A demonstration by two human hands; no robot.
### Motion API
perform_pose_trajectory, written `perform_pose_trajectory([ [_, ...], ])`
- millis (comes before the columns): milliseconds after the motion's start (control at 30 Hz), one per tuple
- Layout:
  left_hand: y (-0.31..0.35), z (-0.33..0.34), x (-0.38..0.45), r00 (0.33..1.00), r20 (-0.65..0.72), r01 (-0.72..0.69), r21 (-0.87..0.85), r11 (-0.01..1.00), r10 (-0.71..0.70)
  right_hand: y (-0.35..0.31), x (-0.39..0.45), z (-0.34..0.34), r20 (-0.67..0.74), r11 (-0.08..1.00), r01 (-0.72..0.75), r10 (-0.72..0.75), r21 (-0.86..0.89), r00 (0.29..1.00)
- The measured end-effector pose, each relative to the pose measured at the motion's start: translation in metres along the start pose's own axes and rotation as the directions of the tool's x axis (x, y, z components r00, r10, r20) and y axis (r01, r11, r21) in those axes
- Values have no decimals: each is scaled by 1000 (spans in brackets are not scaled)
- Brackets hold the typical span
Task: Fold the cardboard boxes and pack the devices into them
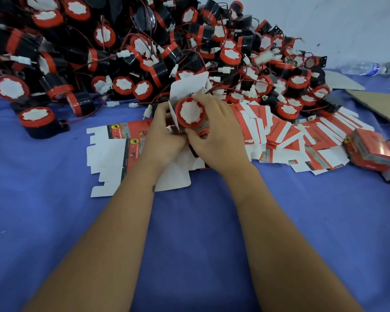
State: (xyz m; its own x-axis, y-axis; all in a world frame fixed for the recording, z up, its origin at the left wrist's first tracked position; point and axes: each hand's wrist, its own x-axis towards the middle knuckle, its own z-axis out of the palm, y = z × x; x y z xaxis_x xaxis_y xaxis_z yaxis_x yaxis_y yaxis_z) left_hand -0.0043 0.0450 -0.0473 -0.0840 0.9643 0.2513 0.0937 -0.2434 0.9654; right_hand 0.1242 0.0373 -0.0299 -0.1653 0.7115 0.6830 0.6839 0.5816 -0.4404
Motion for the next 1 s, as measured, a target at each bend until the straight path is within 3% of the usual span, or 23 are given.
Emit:
perform_pose_trajectory([
  [200,-4,0,2,1000,-13,-1,23,1000,1,0,0,4,-98,984,1,-19,-176,995],
  [367,-5,0,3,1000,-14,26,48,998,-25,4,-3,10,-10,937,11,-15,-348,1000],
  [467,-2,0,4,995,-36,86,-55,995,-88,1,-2,8,-151,987,-52,28,-154,988],
  [533,3,0,5,986,-69,142,-144,979,-153,1,1,1,-278,979,-154,186,130,942],
  [633,5,-2,6,969,-125,181,-220,959,-211,1,7,-12,-132,760,-362,501,539,855],
  [733,5,-1,1,982,-101,154,-92,984,-163,6,15,-18,16,657,-456,560,600,828],
  [933,5,1,-1,995,-94,26,12,1000,-25,-1,17,-25,79,684,-310,347,661,934],
  [1000,5,1,-2,995,-99,24,17,1000,-22,-7,25,-31,206,621,-396,356,677,911],
])
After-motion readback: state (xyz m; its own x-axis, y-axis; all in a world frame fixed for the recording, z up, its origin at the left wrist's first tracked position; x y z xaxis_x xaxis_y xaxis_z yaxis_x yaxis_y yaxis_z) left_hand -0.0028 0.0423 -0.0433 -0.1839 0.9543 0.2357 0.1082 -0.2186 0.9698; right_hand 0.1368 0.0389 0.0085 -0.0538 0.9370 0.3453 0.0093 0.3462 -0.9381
